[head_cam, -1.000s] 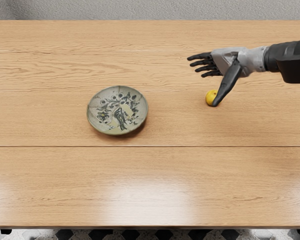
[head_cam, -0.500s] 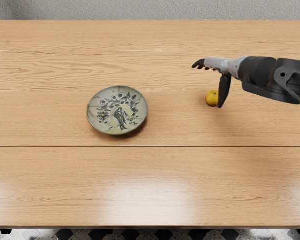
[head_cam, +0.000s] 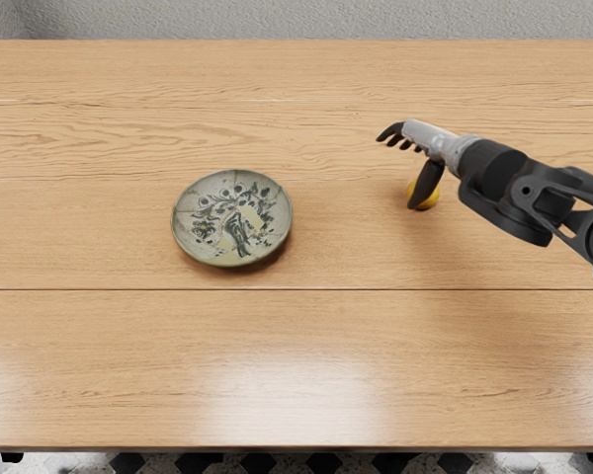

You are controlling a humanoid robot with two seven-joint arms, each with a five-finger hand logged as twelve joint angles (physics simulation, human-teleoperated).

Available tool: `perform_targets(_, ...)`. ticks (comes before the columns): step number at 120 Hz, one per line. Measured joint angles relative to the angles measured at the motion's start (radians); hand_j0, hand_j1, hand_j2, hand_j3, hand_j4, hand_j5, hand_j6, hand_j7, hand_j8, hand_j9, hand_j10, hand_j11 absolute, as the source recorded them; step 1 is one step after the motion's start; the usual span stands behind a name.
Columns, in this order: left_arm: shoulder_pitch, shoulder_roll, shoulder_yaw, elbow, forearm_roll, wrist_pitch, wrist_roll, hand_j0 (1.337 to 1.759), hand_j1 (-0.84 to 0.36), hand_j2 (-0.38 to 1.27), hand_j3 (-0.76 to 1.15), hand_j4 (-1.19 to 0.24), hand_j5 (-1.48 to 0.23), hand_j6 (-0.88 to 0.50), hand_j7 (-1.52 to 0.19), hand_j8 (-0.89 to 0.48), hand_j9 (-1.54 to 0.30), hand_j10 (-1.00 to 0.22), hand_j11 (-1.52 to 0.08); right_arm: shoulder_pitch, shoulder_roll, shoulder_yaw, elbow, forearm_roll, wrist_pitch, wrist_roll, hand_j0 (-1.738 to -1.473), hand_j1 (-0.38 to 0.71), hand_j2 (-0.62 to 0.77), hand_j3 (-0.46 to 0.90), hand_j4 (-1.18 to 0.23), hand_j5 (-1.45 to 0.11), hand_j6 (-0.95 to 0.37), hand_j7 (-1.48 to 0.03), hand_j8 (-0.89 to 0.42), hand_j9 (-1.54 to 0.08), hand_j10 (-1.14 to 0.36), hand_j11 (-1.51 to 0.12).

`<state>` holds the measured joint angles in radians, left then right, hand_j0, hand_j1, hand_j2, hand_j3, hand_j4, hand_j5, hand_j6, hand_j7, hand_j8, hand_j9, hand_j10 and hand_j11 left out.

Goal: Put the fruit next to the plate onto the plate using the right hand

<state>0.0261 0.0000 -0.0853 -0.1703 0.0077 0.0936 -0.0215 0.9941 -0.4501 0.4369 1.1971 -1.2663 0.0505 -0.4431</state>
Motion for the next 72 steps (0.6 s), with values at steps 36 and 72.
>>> perform_targets(36, 0.000, 0.000, 0.000, 0.000, 0.000, 0.000, 0.000, 1.658, 0.35, 0.00, 0.00, 0.00, 0.00, 0.00, 0.00, 0.00, 0.00, 0.00, 0.00, -0.024, 0.010, -0.029, -0.108, 0.000, -0.052, 0.080, -1.658, -0.02, -0.05, 0.00, -0.28, -0.36, -0.28, -0.36, -0.28, -0.36, -0.28, -0.36)
perform_targets(72, 0.000, 0.000, 0.000, 0.000, 0.000, 0.000, 0.000, 1.658, 0.35, 0.00, 0.00, 0.00, 0.00, 0.00, 0.00, 0.00, 0.00, 0.00, 0.00, -0.041, 0.052, -0.084, -0.164, 0.001, -0.112, 0.098, -1.658, -0.01, -0.05, 0.00, -0.29, -0.37, -0.29, -0.37, -0.29, -0.37, -0.29, -0.37)
